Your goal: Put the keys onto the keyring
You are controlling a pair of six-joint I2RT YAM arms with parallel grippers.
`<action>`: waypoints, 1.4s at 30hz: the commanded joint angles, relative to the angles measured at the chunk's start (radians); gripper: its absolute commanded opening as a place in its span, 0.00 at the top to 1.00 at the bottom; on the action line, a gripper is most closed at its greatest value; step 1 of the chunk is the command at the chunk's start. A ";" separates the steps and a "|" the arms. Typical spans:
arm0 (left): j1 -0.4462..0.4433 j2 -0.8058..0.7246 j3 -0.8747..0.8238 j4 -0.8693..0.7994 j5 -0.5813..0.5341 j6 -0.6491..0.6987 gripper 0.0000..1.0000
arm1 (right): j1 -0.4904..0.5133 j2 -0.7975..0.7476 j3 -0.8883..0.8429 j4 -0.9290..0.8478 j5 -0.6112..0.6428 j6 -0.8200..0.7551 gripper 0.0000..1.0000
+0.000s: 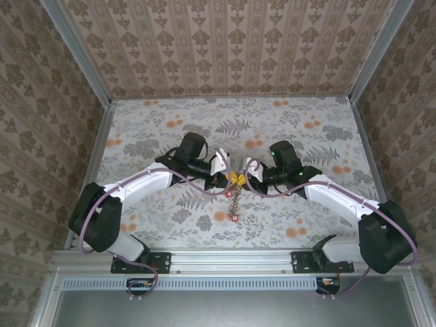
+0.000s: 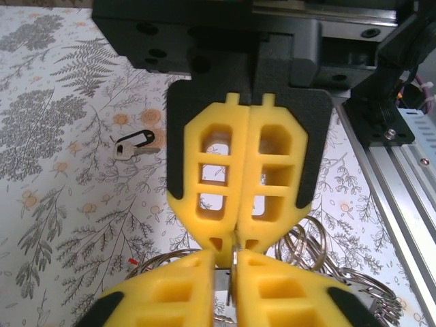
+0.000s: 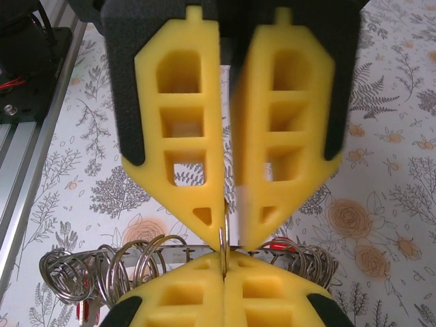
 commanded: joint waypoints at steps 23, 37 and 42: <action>0.016 -0.038 -0.026 0.004 0.024 0.008 0.83 | -0.001 -0.010 0.018 0.083 -0.070 0.035 1.00; 0.006 -0.026 -0.014 0.039 0.048 -0.009 0.82 | -0.001 0.003 0.025 0.084 -0.073 0.042 1.00; 0.001 -0.031 -0.012 0.044 0.050 -0.011 0.88 | -0.001 0.002 0.025 0.082 -0.065 0.043 1.00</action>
